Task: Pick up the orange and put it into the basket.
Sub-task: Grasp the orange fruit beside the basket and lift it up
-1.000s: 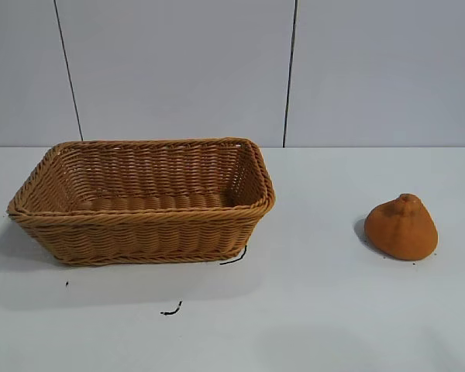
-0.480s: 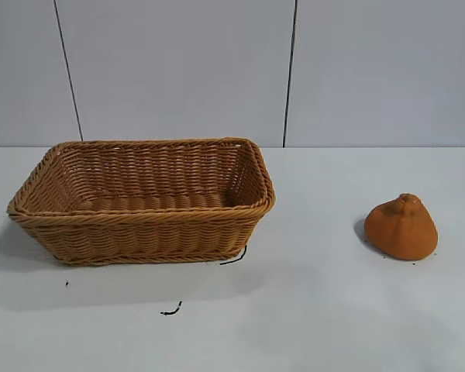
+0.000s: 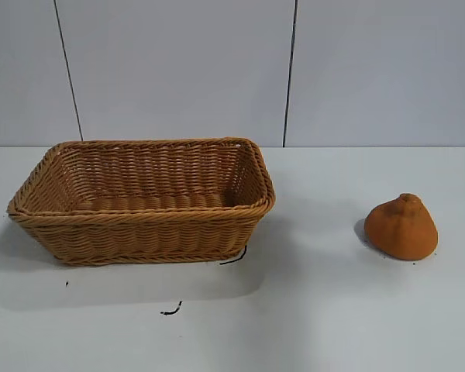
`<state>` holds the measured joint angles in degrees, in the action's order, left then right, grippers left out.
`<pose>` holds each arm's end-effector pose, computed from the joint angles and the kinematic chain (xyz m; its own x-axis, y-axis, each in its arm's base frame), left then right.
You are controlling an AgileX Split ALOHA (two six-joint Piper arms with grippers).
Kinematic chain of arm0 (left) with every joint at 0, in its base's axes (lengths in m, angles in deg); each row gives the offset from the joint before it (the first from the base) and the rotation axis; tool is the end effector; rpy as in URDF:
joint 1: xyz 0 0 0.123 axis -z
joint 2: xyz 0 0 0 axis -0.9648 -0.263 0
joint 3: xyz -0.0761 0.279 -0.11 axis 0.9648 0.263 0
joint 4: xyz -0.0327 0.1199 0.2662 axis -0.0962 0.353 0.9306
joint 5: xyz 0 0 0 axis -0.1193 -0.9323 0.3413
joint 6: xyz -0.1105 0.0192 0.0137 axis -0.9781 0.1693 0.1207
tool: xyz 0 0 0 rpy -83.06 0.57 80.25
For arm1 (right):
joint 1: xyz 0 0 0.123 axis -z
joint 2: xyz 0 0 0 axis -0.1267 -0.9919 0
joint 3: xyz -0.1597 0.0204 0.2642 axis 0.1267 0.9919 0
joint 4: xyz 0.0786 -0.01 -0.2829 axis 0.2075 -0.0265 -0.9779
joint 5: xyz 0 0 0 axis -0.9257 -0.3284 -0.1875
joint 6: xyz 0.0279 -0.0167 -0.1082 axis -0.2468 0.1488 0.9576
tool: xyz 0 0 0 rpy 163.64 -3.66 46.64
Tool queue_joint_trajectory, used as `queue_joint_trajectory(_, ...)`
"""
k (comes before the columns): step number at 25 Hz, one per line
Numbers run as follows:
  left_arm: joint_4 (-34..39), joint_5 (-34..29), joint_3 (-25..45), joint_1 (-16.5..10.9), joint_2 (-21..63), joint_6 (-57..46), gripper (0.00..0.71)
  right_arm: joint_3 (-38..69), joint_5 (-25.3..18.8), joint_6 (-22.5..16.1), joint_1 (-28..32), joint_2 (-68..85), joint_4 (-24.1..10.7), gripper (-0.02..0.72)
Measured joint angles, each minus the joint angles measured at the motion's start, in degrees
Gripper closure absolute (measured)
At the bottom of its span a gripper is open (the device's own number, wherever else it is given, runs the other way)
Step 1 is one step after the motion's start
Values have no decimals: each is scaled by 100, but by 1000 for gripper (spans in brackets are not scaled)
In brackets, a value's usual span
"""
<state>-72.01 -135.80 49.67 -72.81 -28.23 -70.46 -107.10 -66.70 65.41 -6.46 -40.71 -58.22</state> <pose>0.0272 -0.0064 0.2878 -0.4655 -0.0104 -0.8850 0.0642 0.9969 -0.0455 0.3785 0.0040 0.2813 -0.9434 0.0065 -0.3317 -0.0196 0.9970 0.0752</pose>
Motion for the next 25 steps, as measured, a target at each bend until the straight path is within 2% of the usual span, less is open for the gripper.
queue_joint_trajectory(4, 0, 0, 0, 0, 0, 0, 71, -267, 20, 161, 0, -895, 252, 8)
queue_joint_trajectory(8, 0, 0, 0, 0, 0, 0, 71, -334, 191, 189, 0, -1623, 298, 8)
queue_joint_trajectory(16, 0, -1, 0, 0, 0, 0, 71, -345, 852, 195, 0, -2739, 439, 8)
queue_joint_trajectory(19, 0, -1, 0, 0, 0, 0, 71, -345, 961, 199, 0, -2879, 490, 8)
queue_joint_trajectory(21, 0, -1, 0, 0, 0, 0, 71, -345, 1025, 202, 0, -2918, 495, 66)
queue_joint_trajectory(22, 0, -1, 0, 0, 0, 0, 71, -345, 1045, 196, 0, -2918, 503, 122)
queue_joint_trajectory(23, 0, -1, 0, 0, 0, 0, 71, -345, 1075, 189, 0, -2918, 512, 182)
queue_joint_trajectory(25, 0, -1, 0, 0, 0, 0, 71, -345, 1116, 184, 0, -2923, 519, 363)
